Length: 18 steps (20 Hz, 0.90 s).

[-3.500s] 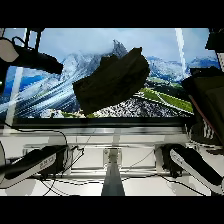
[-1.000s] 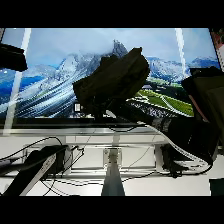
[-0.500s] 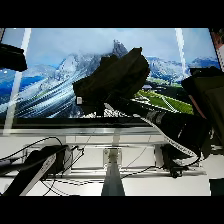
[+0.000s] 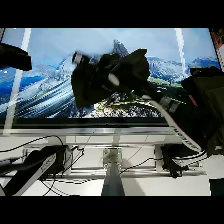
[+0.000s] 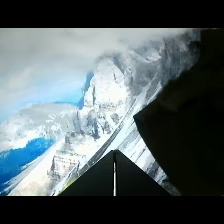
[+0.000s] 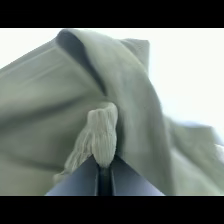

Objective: Fold the clothes and pants, and hang the long-sleeved shirts on hangers.

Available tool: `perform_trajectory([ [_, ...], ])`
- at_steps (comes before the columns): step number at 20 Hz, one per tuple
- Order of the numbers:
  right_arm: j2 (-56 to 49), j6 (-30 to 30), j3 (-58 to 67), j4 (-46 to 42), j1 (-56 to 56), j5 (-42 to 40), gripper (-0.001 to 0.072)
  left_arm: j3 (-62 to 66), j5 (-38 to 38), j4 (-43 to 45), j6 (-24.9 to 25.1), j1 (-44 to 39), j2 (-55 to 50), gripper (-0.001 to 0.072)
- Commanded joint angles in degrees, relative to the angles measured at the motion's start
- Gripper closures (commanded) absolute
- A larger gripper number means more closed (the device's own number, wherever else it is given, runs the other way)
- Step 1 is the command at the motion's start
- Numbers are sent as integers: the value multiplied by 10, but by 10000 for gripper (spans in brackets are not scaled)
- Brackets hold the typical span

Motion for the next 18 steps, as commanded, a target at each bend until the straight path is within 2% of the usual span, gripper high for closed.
perform_trajectory([
  [1, 41, 142, 75, -5, -115, 41, 685, -20, -6, 17, 28, 13, -34, 678],
  [4, 87, 198, 76, 0, -240, 126, 686, -110, -6, -37, 45, 56, -47, 679],
  [7, 94, 209, 70, 4, -342, 244, 686, -271, -7, -213, 103, 107, -50, 679],
  [9, 93, 209, 58, 22, -383, 269, 686, -370, -2, -337, 142, 120, -54, 678],
  [11, 93, 209, 56, 43, -401, 268, 686, -442, 16, -395, 143, 120, -68, 675],
  [12, 93, 207, 56, 48, -403, 266, 686, -468, 30, -411, 143, 120, -77, 607],
  [13, 93, 207, 56, 53, -403, 265, 686, -485, 42, -422, 143, 120, -89, 427],
  [14, 93, 207, 56, 63, -403, 265, 686, -498, 54, -433, 143, 120, -103, 211],
  [15, 93, 207, 56, 68, -403, 265, 686, -504, 66, -449, 143, 120, -122, 112],
  [17, 93, 207, 56, 76, -403, 265, 686, -504, 86, -483, 163, 120, -164, 111],
  [18, 93, 207, 56, 78, -403, 265, 686, -504, 98, -516, 193, 120, -186, 111],
])
